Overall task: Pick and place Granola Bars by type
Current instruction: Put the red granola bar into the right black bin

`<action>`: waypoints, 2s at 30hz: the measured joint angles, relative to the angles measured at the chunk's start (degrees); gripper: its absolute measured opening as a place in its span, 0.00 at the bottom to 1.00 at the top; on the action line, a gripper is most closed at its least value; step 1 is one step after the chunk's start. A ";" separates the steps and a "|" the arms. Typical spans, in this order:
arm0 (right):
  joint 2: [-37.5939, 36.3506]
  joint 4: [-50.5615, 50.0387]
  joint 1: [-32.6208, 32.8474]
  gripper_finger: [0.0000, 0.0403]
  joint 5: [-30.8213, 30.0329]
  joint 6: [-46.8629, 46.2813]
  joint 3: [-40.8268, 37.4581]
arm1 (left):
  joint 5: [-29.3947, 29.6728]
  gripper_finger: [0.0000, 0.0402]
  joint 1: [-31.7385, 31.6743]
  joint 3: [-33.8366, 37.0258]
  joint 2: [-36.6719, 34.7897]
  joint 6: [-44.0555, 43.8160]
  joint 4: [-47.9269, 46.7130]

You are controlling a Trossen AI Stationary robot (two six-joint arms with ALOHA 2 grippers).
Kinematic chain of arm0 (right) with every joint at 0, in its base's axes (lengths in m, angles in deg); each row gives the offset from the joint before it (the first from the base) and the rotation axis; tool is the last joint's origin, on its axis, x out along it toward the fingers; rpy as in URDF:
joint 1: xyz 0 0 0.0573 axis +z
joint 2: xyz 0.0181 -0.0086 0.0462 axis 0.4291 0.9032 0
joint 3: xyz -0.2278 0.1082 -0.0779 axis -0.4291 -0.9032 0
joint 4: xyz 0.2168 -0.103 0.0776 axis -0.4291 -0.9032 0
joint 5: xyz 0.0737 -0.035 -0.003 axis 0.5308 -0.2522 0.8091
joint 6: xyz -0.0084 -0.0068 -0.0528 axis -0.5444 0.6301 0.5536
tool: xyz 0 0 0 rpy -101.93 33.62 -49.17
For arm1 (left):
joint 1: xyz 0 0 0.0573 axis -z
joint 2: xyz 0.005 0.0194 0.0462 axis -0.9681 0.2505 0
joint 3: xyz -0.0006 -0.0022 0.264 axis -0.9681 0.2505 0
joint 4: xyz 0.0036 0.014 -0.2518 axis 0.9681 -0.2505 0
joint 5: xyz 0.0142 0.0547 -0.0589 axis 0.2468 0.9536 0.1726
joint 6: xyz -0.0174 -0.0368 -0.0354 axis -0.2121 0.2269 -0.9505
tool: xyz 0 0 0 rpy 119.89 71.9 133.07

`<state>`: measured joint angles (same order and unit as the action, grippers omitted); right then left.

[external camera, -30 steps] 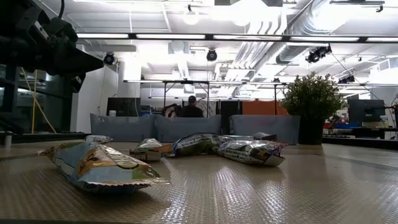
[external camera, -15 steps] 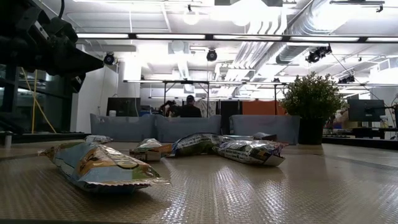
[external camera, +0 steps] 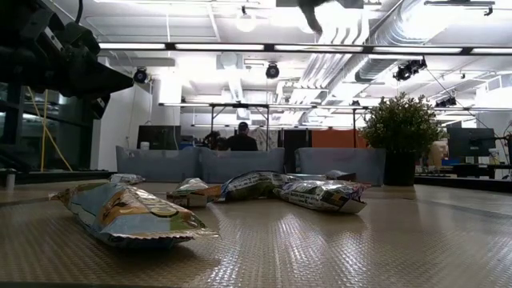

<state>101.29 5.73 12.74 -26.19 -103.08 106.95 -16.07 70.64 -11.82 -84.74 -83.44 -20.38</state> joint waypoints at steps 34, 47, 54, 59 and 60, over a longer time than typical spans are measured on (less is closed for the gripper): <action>0.00 14.12 -26.38 0.21 35.27 -11.93 -41.06 | 0.00 0.00 0.00 0.00 0.00 -0.01 -0.02; 0.00 17.19 -26.38 0.21 37.40 -10.08 -41.48 | 0.00 0.00 0.00 0.00 0.00 0.00 0.00; 0.00 17.31 -26.36 0.21 38.74 -8.07 -41.48 | 0.00 0.00 0.01 0.01 0.00 0.00 -0.01; 0.00 18.53 -26.36 0.26 39.18 -7.63 -41.48 | 0.00 0.00 0.01 0.00 0.00 0.00 -0.02; 0.00 18.64 -26.36 0.28 39.16 -7.69 -41.48 | 0.00 0.00 -0.01 0.01 0.00 0.00 -0.02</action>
<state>101.29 24.37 -13.61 12.97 -110.77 65.46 -16.07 70.64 -11.81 -84.74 -83.44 -20.40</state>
